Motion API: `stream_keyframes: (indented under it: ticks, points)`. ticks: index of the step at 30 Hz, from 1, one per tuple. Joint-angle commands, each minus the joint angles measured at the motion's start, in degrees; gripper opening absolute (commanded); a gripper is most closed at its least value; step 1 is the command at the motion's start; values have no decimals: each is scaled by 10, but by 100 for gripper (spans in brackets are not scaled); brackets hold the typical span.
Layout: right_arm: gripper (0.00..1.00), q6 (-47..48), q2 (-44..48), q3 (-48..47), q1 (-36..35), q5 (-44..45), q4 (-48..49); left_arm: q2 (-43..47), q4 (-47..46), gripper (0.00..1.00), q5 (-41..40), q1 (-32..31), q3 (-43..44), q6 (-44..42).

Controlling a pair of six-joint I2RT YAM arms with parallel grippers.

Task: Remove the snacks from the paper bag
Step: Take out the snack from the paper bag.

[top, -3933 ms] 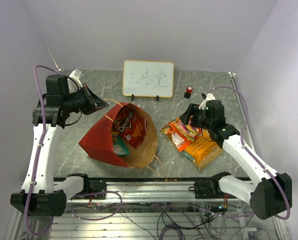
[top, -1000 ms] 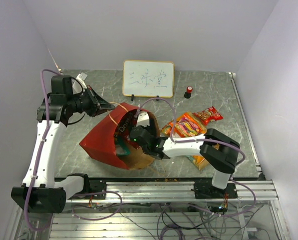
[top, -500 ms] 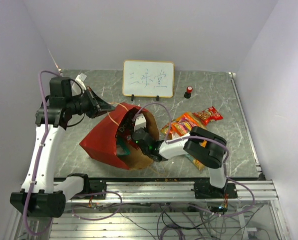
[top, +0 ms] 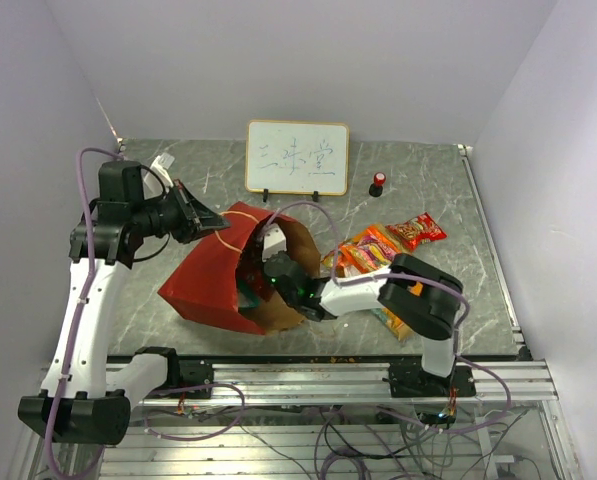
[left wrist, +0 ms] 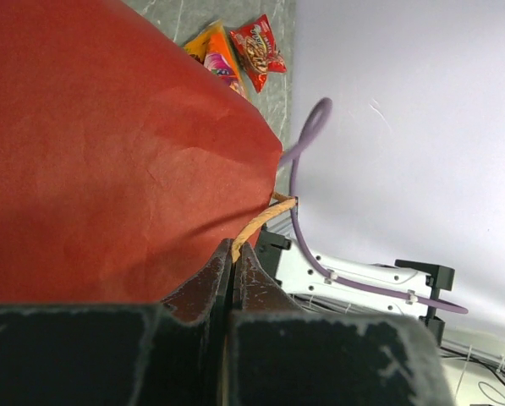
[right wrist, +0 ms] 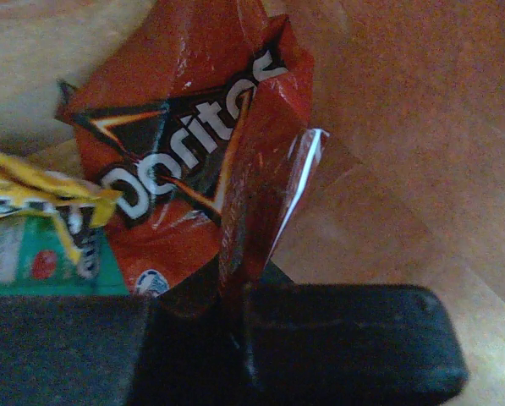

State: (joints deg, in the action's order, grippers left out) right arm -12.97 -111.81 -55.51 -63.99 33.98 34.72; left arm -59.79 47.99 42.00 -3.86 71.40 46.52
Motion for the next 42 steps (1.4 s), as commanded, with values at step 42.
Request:
stream_keyframes:
  ticks: [42]
  points:
    - [0,-223,519,-335,-13,-130,-925,-43,-51,7,-102,-3,-2,13]
